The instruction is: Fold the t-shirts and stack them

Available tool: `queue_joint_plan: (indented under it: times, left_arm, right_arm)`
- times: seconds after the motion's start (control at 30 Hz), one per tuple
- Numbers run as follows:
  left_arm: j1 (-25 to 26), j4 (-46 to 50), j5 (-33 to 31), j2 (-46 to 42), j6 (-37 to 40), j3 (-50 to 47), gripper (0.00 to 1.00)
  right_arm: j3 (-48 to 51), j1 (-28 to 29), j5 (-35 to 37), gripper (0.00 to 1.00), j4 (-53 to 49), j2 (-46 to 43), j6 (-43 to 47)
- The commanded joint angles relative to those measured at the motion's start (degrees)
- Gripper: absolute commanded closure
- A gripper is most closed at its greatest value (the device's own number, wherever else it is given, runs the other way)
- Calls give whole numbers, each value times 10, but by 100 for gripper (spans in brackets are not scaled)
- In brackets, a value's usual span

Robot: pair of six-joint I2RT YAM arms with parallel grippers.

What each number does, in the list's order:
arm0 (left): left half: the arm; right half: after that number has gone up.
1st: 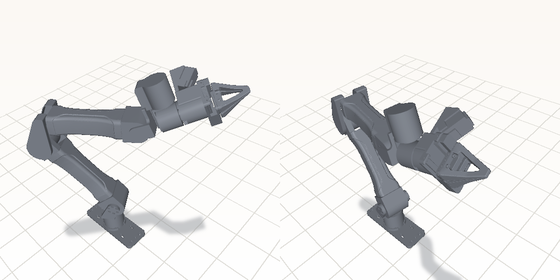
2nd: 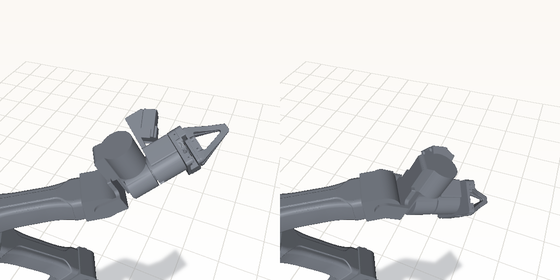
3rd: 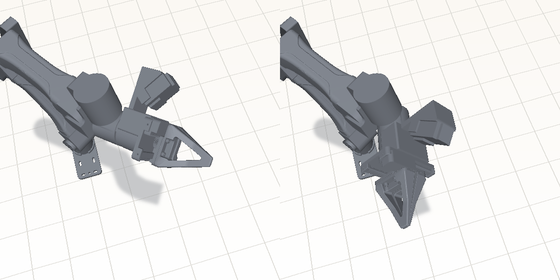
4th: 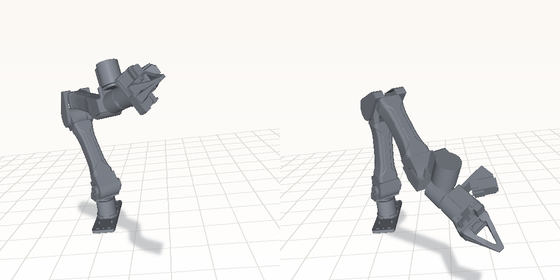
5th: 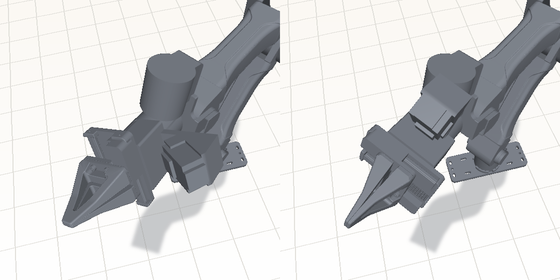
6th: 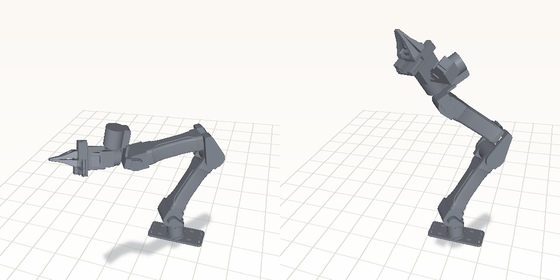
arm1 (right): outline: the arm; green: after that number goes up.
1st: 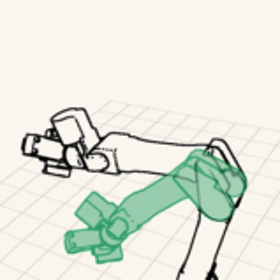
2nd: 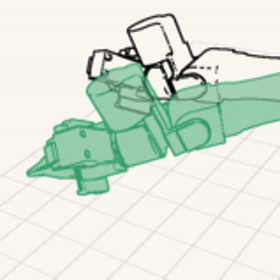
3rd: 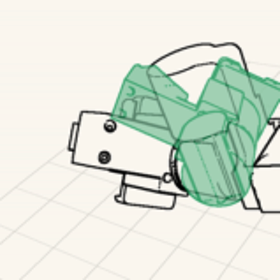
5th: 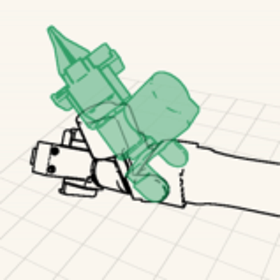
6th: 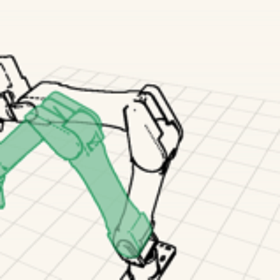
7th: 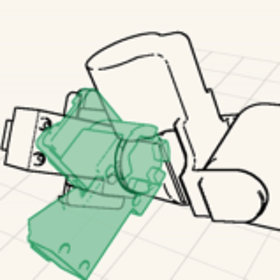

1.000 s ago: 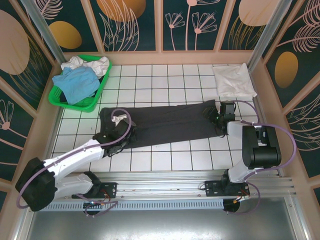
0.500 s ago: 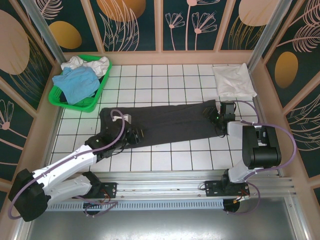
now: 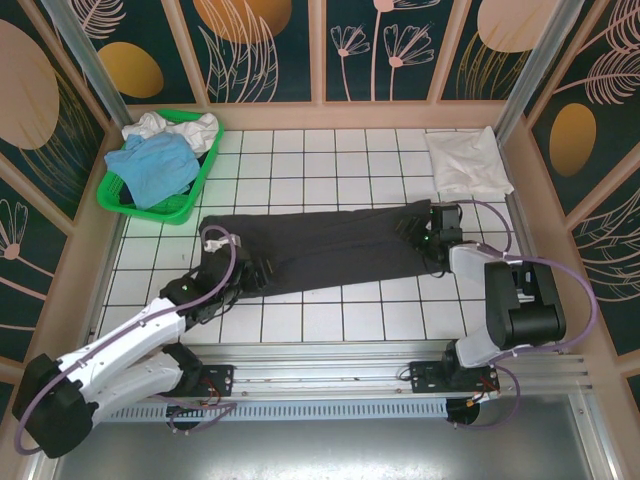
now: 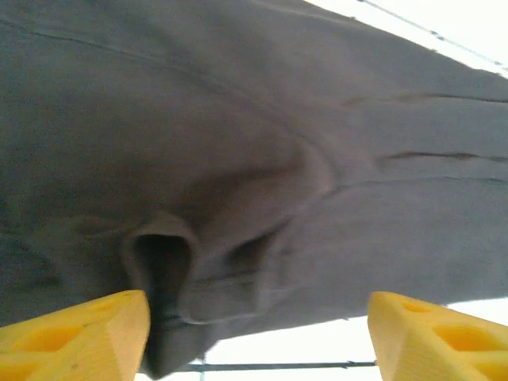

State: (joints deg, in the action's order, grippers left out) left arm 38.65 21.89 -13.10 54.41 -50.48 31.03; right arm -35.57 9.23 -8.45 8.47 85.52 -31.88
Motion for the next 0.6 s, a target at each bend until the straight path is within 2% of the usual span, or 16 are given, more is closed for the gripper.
queue_joint_plan:
  times: [0.0,0.1,0.37,0.57]
  left_arm:
    - [-5,18,-10,19,1,-19,50]
    - [-5,6,11,14,-1,-33,65]
    - [-5,-13,75,-55,-30,-108,73]
    - [-5,8,58,-50,-38,-106,82]
  right_arm:
    - [-24,34,18,32,-18,-20,4]
    - [-38,53,19,32,-18,-13,3]
    - [-67,59,2,32,-4,50,-2]
    - [-91,65,-10,32,3,90,-3]
